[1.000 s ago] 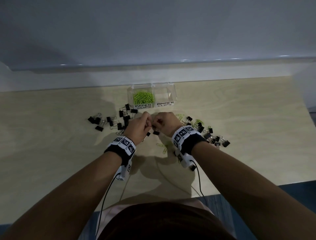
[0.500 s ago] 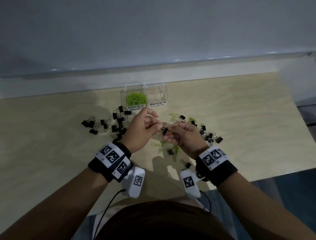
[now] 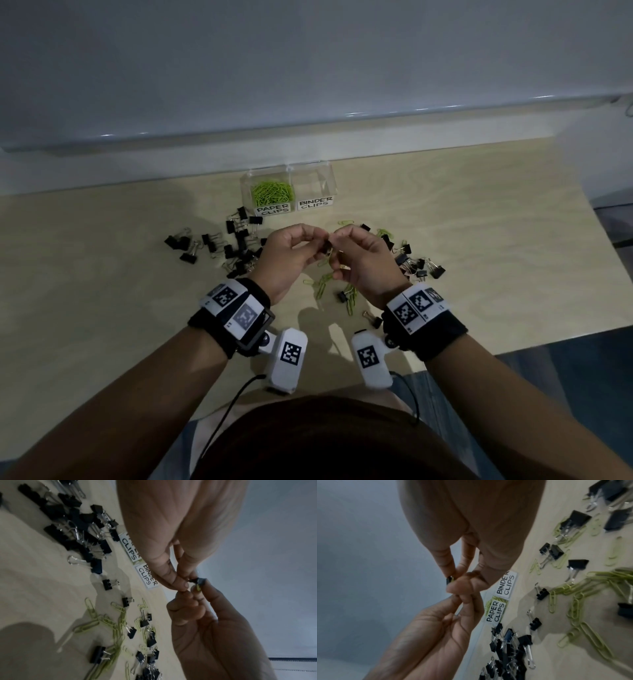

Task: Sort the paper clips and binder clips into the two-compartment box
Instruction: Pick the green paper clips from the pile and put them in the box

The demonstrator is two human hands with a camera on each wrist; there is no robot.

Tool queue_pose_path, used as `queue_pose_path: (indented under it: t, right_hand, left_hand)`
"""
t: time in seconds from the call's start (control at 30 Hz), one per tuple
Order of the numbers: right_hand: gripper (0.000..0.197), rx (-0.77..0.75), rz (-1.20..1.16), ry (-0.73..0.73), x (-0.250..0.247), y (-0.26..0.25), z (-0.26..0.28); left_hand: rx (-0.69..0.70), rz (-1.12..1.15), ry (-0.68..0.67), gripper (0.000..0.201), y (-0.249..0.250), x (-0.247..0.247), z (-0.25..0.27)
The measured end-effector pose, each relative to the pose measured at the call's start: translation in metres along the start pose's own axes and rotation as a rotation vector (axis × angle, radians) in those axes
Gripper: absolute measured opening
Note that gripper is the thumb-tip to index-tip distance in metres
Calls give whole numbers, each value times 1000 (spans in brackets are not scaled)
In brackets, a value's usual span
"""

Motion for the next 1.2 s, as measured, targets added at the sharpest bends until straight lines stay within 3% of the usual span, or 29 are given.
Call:
queue_pose_path:
  t: [0.23,0.8,1.0,1.1,1.2]
  right_hand:
    - [17,-7,104,109,5,-9,-11]
    - [13,-110,114,100,-1,0,-16]
    - [11,-141,137,65,-4,10,-14]
    - [13,-137,147,138,-22,10,-15]
    - [13,-124,329,343,-57,17,-25]
  left_hand:
    - [-65,82,79,14,2,-14,3]
    - [-72,147,108,14,5,-20,1]
    - [-44,159,238,14,3,-33,-11]
    - [31,-193,213,11,-1,-48,-14]
    - [135,-686,95,9,-20,-66,-16]
Point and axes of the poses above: each hand's wrist, its own z-axis away from the middle knuckle, its own x-axis out of the palm, y = z × x, the point moved 2 cm from there along -z, towards the middle knuckle, and after that the axes turned 15 degrees about x, right-handed, at the moved point
